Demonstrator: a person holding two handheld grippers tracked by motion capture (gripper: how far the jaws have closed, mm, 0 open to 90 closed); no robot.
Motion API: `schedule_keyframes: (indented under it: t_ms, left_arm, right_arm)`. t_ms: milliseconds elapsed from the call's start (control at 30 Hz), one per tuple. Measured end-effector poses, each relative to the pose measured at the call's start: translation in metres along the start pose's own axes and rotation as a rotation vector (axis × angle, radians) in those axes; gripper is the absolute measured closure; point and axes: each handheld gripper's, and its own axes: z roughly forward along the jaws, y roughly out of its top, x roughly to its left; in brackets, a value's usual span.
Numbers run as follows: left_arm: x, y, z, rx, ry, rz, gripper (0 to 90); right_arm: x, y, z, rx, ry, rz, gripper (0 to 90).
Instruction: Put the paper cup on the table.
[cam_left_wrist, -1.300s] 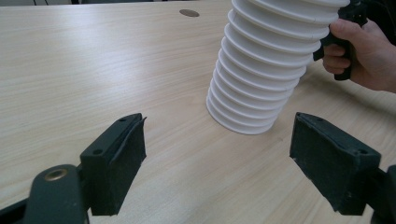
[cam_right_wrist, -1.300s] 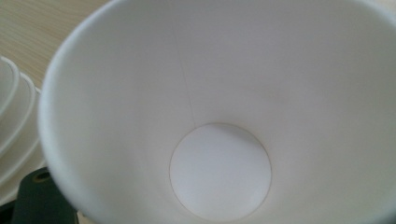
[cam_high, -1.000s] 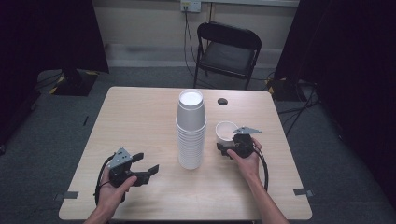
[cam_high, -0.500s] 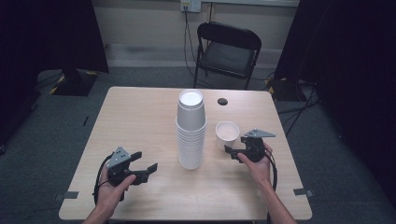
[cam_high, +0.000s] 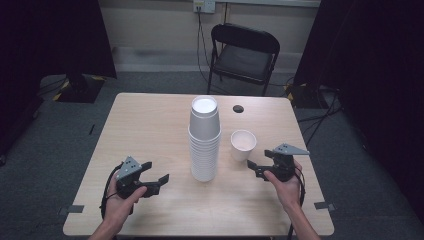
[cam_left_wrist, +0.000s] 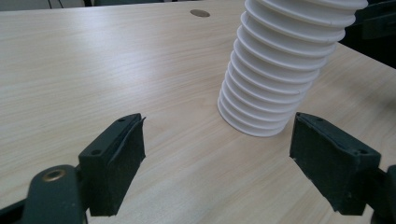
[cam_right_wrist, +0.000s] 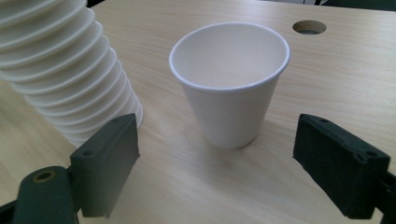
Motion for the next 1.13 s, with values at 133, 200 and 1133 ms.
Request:
schedule_keyframes:
  t_ms: [133, 200, 1133]
  left_arm:
    - [-0.002, 0.002, -0.001, 0.004, 0.004, 0.006, 17.8]
    - [-0.003, 0.002, -0.001, 0.011, 0.003, 0.014, 18.5]
    - [0.008, -0.024, -0.03, 0.038, 0.032, 0.065, 18.4]
  right_arm:
    - [0.003, -0.002, -0.013, -0.004, 0.006, 0.003, 14.5]
    - [0.005, -0.002, -0.016, -0.007, 0.005, 0.0, 14.5]
    - [0.022, -0.061, -0.071, 0.053, -0.009, 0.049, 14.1]
